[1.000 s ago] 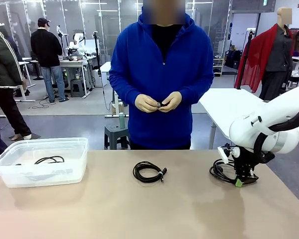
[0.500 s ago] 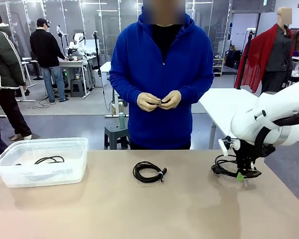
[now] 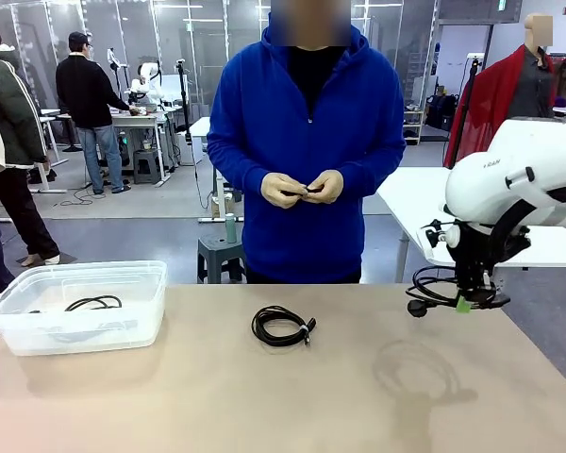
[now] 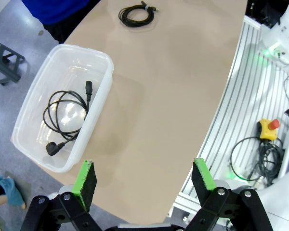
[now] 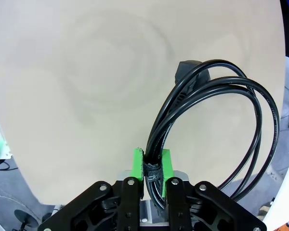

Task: Organize and store the cables.
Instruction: Place the Power Cable into the Organizing box.

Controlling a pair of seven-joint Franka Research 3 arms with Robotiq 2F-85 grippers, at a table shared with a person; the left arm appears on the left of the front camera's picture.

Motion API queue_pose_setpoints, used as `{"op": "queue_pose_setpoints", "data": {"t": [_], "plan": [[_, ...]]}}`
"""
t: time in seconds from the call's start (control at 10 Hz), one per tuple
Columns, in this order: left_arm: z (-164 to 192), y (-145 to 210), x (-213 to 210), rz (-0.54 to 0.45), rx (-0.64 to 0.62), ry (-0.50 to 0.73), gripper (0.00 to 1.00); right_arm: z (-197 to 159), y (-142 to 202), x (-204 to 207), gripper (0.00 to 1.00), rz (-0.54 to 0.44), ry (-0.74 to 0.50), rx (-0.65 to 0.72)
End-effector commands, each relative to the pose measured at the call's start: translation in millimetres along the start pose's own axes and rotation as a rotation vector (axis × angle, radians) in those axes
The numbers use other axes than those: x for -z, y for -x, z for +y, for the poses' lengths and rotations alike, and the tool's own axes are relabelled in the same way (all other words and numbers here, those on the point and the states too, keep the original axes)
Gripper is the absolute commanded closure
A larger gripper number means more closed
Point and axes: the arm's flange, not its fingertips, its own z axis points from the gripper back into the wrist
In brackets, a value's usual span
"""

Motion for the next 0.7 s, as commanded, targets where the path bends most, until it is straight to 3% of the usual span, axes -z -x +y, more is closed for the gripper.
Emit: {"op": "queue_pose_setpoints", "data": {"t": [0.0, 0.4, 0.6], "plan": [[0.4, -3.7, -2.7, 0.005, -0.010, -0.004, 0.00, 10.2, 0.0, -11.0, 1.00, 0.034, -0.020, 0.025], [0.4, -3.7, -2.7, 0.005, -0.010, -0.004, 0.00, 33.9, 4.0, -30.7, 1.00, -0.015, 0.034, 0.037], [0.4, -3.7, -2.7, 0.005, -0.010, -0.004, 0.00, 18.8, 3.1, -23.3, 1.00, 0.004, -0.006, 0.005]]}}
